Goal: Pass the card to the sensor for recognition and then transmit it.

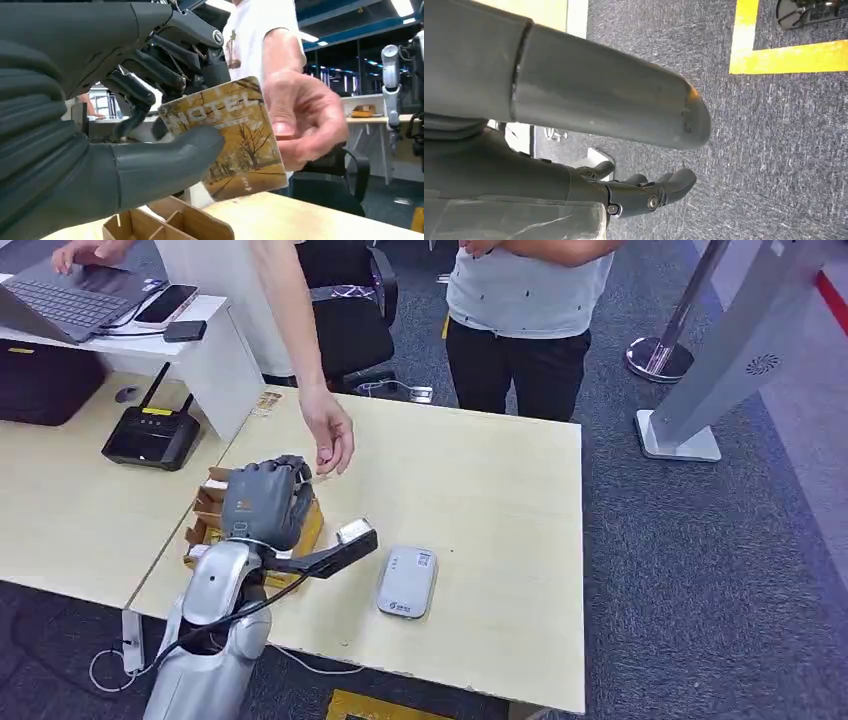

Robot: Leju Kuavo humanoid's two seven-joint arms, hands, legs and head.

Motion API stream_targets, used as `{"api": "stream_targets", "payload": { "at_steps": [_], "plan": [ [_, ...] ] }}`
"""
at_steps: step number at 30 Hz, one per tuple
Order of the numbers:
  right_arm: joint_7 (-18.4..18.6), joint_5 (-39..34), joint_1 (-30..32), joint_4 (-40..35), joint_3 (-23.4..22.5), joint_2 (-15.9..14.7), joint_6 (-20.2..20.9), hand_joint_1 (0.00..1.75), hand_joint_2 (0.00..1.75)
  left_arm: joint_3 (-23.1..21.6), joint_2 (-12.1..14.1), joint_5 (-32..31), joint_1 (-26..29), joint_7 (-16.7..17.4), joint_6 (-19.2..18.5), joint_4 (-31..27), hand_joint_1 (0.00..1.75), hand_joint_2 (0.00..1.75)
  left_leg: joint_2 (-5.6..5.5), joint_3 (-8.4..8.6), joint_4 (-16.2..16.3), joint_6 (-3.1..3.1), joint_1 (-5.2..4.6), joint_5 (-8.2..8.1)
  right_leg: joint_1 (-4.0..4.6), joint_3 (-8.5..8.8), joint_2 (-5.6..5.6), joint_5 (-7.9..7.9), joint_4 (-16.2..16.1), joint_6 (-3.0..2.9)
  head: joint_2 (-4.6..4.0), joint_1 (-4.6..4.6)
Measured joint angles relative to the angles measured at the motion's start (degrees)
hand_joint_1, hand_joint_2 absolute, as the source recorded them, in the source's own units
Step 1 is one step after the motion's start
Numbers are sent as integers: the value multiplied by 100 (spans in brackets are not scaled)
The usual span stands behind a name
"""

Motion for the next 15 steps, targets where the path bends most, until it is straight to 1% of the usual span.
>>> {"api": "stream_targets", "payload": {
  "at_steps": [15],
  "plan": [
    [22,0,3,0,4,0,-2,0,0,0,-164,-4,5,-124,-15,0,175,175,0,0,0,0,0,0,0,0,0,0,0,0,0,0]
  ]
}}
